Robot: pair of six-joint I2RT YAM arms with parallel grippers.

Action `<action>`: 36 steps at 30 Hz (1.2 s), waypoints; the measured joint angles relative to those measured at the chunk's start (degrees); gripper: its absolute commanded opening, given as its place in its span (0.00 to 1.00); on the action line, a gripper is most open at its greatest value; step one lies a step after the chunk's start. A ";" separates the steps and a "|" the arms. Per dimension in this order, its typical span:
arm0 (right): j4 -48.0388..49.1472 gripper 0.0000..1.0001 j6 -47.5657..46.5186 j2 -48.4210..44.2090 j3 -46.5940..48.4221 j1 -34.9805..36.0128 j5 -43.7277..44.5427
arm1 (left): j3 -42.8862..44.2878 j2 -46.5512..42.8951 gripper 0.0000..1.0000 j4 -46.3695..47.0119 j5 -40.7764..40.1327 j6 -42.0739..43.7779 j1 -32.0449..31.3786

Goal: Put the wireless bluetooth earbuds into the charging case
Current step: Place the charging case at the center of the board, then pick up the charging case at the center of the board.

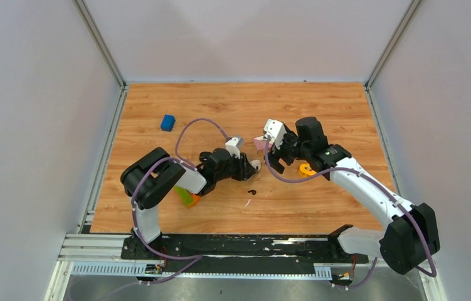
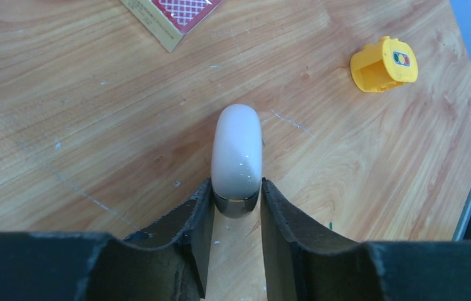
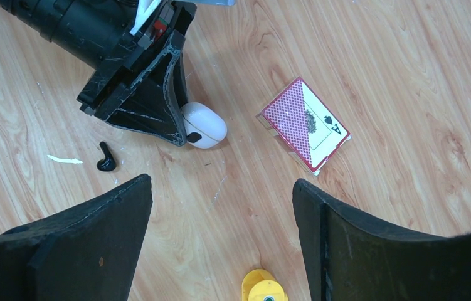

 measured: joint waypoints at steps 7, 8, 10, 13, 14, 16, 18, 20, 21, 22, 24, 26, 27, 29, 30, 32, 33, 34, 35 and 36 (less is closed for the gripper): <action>-0.04 0.82 0.20 1.36 0.00 -0.33 -0.02 | 0.04 -5.79 0.49 -9.88 -3.34 0.96 0.00; -0.04 0.82 0.20 1.57 0.00 -0.35 -0.02 | 0.02 -6.95 0.49 -11.50 -3.96 1.38 0.00; -0.09 0.82 0.20 1.97 0.00 -0.35 0.00 | -0.24 -9.70 0.50 -14.40 -5.09 2.14 0.00; -0.11 0.83 0.20 2.36 0.00 -0.39 -0.04 | -1.81 -16.81 0.51 -19.37 -8.20 4.33 0.00; -0.13 0.83 0.22 2.58 0.02 -0.42 -0.11 | -2.78 -19.93 0.52 -20.74 -9.55 5.20 0.00; -0.74 0.82 0.37 3.98 0.81 -0.61 -1.09 | -5.01 -26.73 0.53 -23.30 -12.39 7.02 0.00; -2.19 0.80 0.42 6.99 3.26 -0.61 -2.91 | -8.22 -35.54 0.55 -25.73 -16.09 9.42 0.00; -3.04 0.80 0.52 10.95 6.78 -0.59 -5.18 | -12.26 -45.22 0.60 -27.06 -20.15 11.39 0.00; -3.17 0.79 0.57 13.11 8.68 -0.52 -6.25 | -14.03 -49.31 0.62 -27.56 -21.92 12.13 0.00; -3.17 0.78 0.59 14.88 10.19 -0.44 -7.06 | -16.48 -54.29 0.66 -27.89 -24.17 12.74 0.00; -2.75 0.77 0.63 19.10 13.77 -0.02 -8.59 | -21.59 -63.84 0.70 -28.39 -28.52 13.68 0.00; -2.43 0.75 0.87 23.67 17.73 0.66 -9.99 | -26.56 -72.11 0.71 -29.03 -32.39 14.38 0.00; -2.36 0.75 1.01 26.80 20.55 1.25 -10.64 | -28.96 -76.22 0.72 -29.38 -34.03 14.60 0.00; -1.73 0.75 1.09 32.37 25.33 2.54 -11.15 | -32.81 -82.97 0.72 -30.53 -36.11 15.17 0.00; -1.62 0.75 1.09 35.45 28.02 3.41 -11.19 | -34.27 -85.94 0.71 -30.97 -36.74 15.56 0.00; -1.03 0.75 1.09 41.64 33.05 5.40 -11.21 | -36.11 -90.68 0.71 -32.11 -37.86 16.20 0.00; -0.98 0.75 1.07 44.48 35.28 6.40 -11.19 | -36.44 -92.02 0.71 -32.44 -38.25 16.52 0.00; -1.05 0.76 1.07 47.12 37.24 7.34 -11.19 | -36.52 -92.98 0.71 -32.63 -38.64 16.85 0.00; -1.18 0.77 1.03 49.68 39.19 8.22 -11.08 | -36.54 -93.50 0.71 -32.59 -38.97 17.03 0.00; -1.31 0.78 0.98 51.67 40.74 8.87 -10.97 | -36.52 -93.53 0.71 -32.57 -39.10 17.09 0.00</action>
